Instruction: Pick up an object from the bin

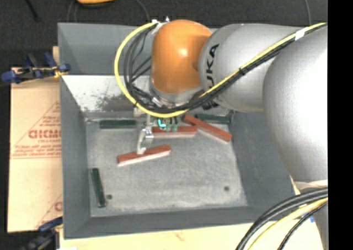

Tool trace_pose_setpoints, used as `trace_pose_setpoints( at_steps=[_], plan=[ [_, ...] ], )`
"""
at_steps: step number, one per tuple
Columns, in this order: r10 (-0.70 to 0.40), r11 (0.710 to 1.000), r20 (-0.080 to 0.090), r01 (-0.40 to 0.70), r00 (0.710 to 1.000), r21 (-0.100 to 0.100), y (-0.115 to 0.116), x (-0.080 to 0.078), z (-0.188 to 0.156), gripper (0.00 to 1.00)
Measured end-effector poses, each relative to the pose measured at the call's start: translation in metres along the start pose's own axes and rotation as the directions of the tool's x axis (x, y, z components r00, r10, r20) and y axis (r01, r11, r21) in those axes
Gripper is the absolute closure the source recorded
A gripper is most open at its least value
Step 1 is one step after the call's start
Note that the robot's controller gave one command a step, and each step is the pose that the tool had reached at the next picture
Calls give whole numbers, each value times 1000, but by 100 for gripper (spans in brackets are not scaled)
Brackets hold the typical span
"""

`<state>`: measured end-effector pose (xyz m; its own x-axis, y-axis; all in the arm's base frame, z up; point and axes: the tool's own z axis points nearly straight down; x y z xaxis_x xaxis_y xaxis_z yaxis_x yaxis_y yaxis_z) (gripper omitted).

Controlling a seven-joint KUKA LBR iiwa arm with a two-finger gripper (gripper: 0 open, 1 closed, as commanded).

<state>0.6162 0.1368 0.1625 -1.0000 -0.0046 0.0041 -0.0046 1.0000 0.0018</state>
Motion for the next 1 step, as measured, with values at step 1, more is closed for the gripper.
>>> trace_pose_setpoints(
  at_steps=[1],
  plan=[
    [2, 1000, 8, -2, 1000, -1, 0, -2, -5, 0]
  ],
)
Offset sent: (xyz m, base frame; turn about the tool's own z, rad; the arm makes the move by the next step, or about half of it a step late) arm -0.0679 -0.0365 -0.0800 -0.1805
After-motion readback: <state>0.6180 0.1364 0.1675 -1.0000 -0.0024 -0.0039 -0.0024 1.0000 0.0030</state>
